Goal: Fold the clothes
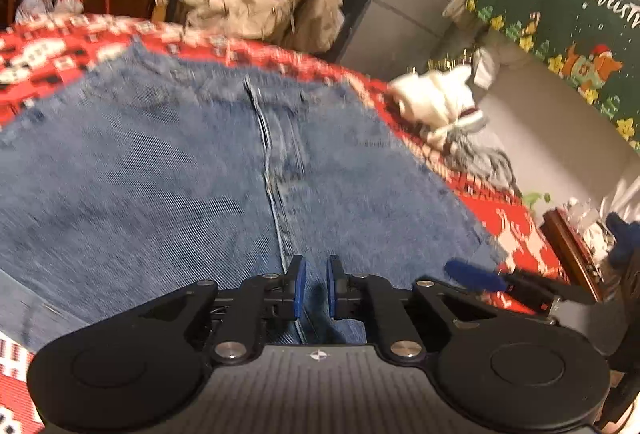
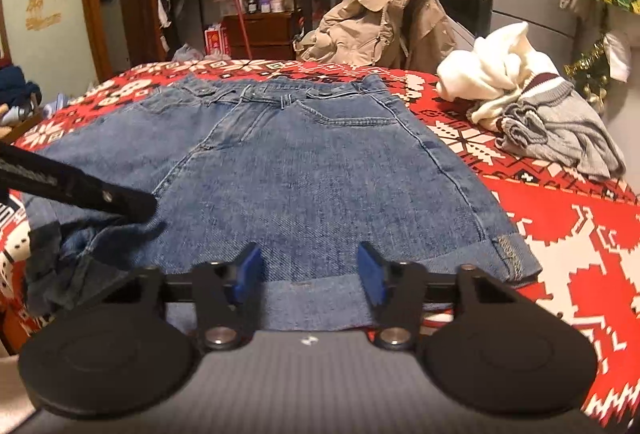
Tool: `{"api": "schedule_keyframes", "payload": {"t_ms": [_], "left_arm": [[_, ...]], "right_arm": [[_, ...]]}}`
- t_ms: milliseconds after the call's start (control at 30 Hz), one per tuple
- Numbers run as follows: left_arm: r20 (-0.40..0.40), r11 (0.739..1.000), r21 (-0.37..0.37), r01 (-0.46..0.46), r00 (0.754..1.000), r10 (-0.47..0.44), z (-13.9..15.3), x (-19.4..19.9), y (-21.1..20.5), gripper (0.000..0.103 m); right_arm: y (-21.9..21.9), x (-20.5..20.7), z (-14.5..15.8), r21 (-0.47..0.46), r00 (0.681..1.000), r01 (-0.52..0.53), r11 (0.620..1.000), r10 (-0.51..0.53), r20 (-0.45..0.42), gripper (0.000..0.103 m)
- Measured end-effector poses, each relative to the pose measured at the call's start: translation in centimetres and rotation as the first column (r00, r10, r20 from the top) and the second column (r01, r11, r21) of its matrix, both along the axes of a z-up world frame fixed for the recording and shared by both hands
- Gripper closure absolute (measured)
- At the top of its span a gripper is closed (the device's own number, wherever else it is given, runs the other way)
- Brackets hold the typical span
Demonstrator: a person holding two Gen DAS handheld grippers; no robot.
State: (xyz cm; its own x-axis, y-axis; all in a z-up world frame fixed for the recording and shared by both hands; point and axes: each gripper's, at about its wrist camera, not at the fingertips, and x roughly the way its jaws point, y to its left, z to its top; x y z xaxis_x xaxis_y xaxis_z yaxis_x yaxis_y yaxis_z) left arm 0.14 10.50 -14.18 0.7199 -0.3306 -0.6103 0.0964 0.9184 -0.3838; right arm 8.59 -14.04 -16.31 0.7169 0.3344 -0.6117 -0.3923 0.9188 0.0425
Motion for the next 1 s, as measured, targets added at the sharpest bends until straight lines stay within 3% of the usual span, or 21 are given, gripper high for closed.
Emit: {"api": "schedule_keyframes", "payload": {"t_ms": [33,100,333,767,1000], "left_arm": [[0.014,1.000,0.011,-0.015,1.000,0.015,0.2,-0.2,0.3,0.095],[0.030,0.998,0.039,-0.042,0.999,0.041,0.3,-0.3,1.0,0.098],[-0.031,0.993,0.078,-0.089,0.995,0.091,-1.7,-0.3,3.2,0.101],[-0.061,0.993,0.104,-0.051,0.996,0.058,-1.6,-2.7,3.6,0.101],[-0.036,0.994,0.105,-0.015,0.999,0.019,-0.9,-3.6,2.7,0.100]], "right_arm": [[-0.1,-0.1,0.0,0.009,1.000,0.005,1.000,-0.005,0.000,0.073],[-0.1,-0.1,0.0,0.034,1.000,0.008,0.999,-0.008,-0.010,0.084],[0.6,0.2,-0.2,0.053,1.000,0.003,0.999,-0.003,-0.009,0.085],[0.2,-1.6,-0.2,0.042,1.000,-0.002,0.999,0.002,-0.002,0.084],[0.1,-2.9,0.5,0.062,1.000,-0.017,0.998,0.017,-0.004,0.081]]}}
